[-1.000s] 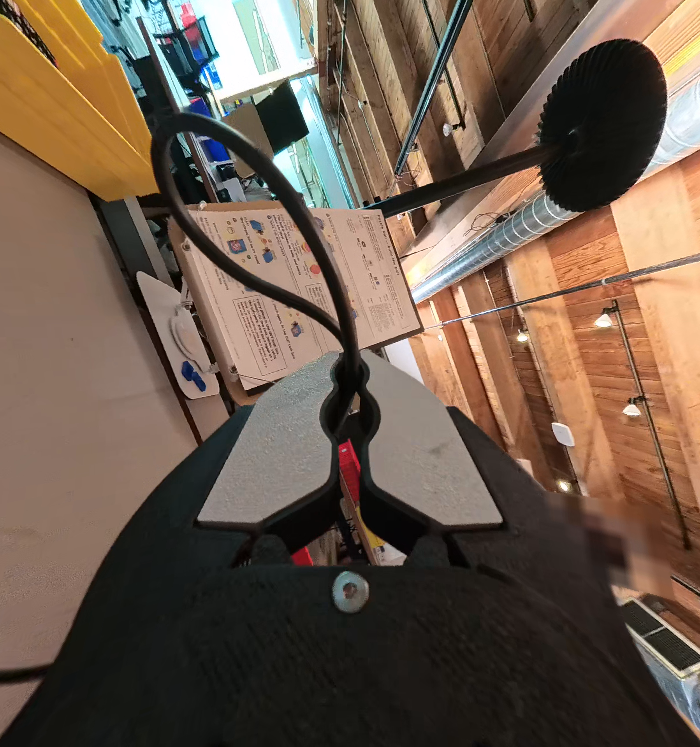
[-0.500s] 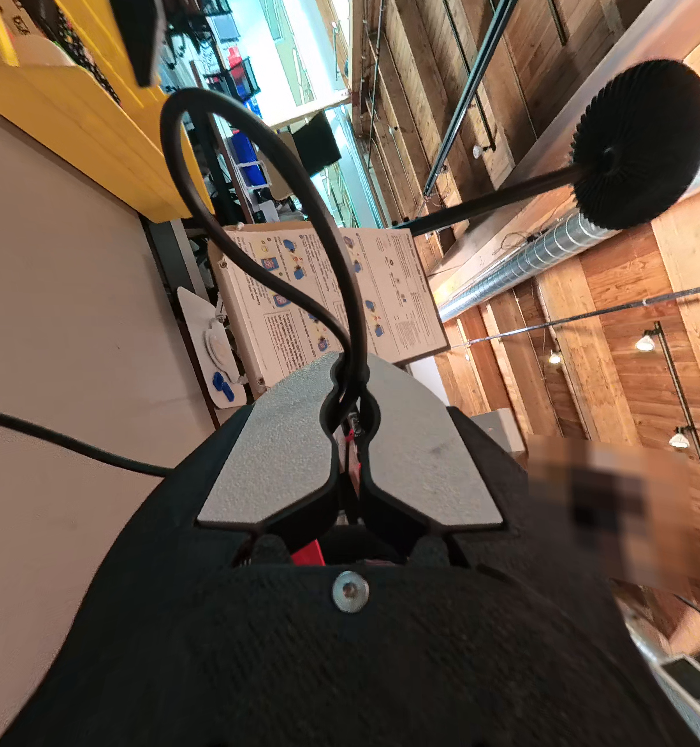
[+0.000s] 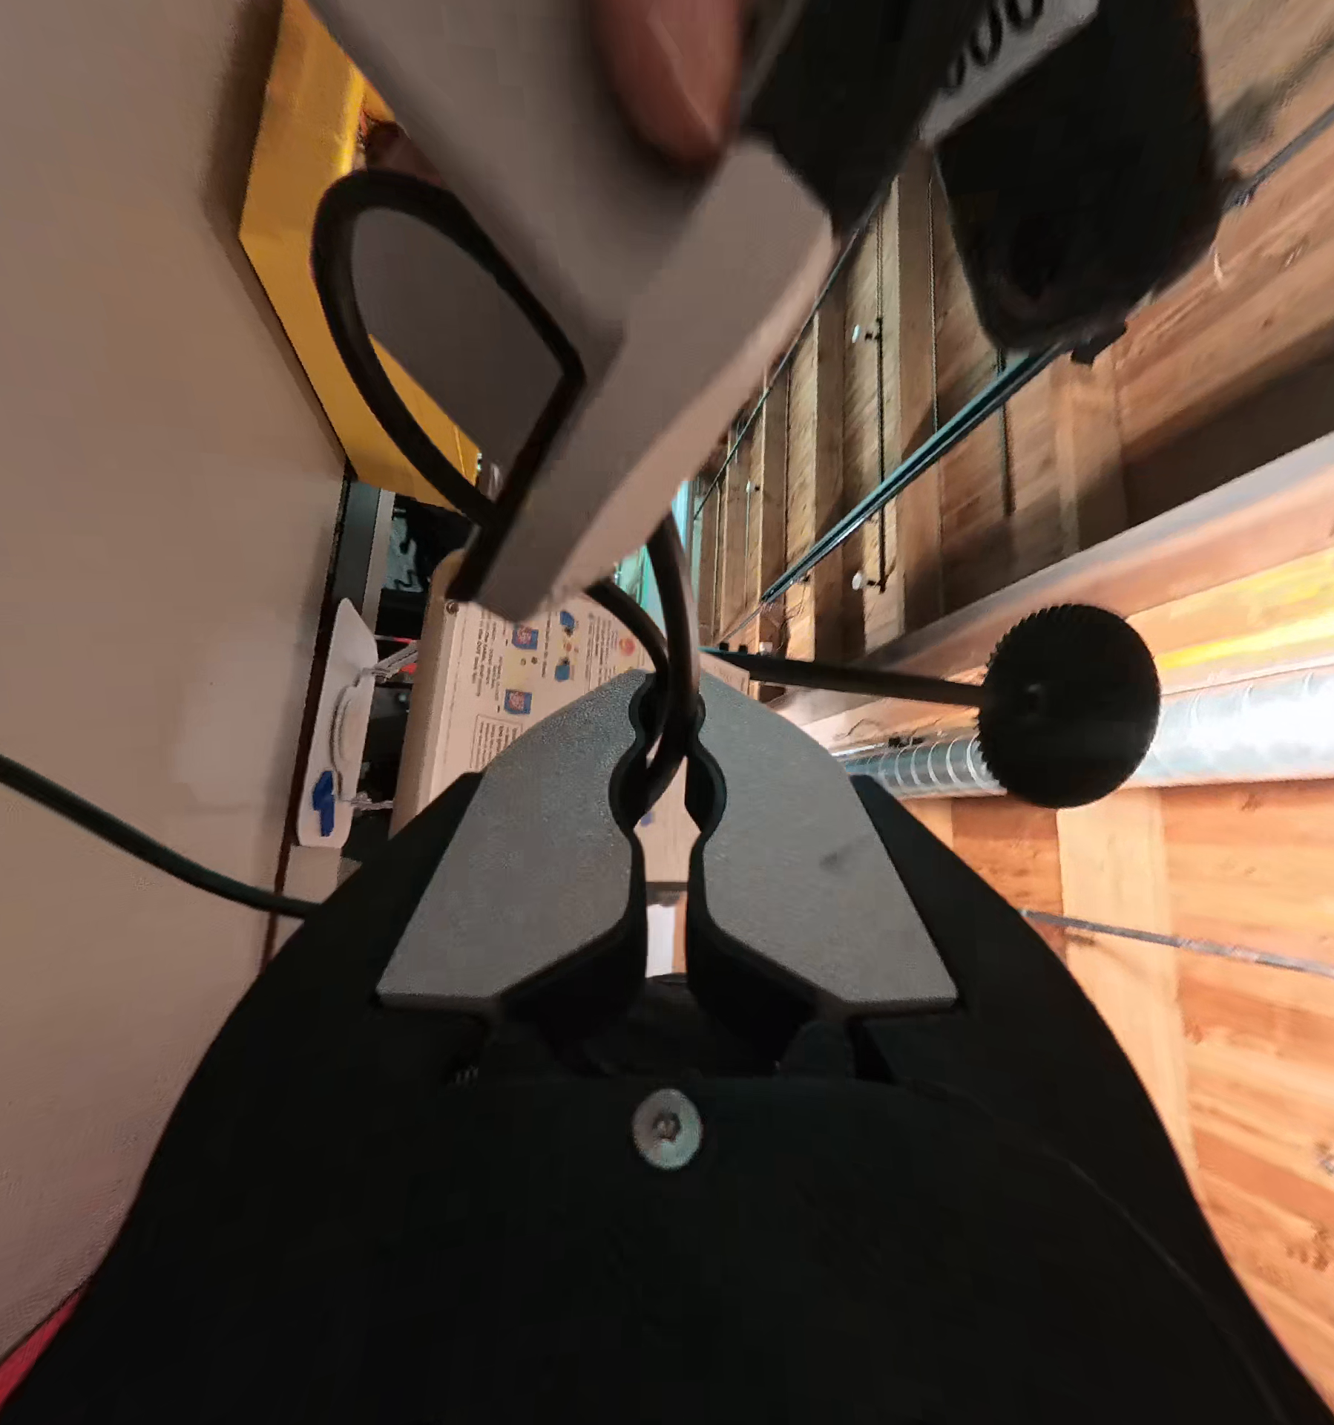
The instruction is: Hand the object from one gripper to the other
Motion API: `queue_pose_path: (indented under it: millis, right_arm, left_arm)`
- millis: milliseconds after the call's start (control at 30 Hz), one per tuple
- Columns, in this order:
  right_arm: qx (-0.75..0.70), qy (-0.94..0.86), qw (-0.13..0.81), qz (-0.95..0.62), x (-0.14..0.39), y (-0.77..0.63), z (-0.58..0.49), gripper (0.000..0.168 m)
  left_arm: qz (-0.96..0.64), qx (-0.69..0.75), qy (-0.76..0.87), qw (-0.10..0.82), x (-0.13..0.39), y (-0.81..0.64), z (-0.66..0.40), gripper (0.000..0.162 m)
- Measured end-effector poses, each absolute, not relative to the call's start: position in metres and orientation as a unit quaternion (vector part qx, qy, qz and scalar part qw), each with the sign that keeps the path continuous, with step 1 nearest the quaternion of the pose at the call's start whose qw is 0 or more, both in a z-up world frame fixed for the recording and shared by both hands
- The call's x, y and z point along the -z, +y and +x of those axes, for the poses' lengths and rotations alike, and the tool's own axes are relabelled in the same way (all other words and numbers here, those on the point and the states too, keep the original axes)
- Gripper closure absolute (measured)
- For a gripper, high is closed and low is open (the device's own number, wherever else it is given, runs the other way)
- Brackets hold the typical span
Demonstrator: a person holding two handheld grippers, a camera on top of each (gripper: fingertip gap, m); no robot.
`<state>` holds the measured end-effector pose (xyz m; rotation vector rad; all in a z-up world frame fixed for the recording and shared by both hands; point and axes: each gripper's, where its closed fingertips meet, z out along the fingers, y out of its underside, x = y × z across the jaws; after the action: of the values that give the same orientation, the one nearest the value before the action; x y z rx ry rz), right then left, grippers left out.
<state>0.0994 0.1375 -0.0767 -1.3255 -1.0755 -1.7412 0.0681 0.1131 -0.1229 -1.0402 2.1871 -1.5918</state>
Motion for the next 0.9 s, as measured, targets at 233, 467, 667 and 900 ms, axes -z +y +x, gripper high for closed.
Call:
queue_pose_path:
  millis: [233, 467, 667, 900]
  right_arm:
    - [0.650, -0.430, 0.342, -0.525, 0.090, 0.147, 0.092, 0.160]
    - [0.552, -0.393, 0.408, -0.612, 0.101, 0.139, 0.101, 0.128]
    - [0.428, -0.296, 0.503, -0.690, 0.091, 0.119, 0.113, 0.100]
    - [0.371, -0.268, 0.550, -0.699, 0.092, 0.125, 0.108, 0.079]
  left_arm:
    - [-0.349, 0.496, 0.776, 0.172, 0.137, 0.126, 0.077, 0.157]
    - [-0.359, 0.445, 0.774, 0.272, 0.140, 0.154, 0.094, 0.158]
    - [-0.326, 0.464, 0.762, 0.312, 0.115, 0.169, 0.087, 0.158]
    - [-0.245, 0.473, 0.809, 0.250, 0.109, 0.152, 0.051, 0.158]
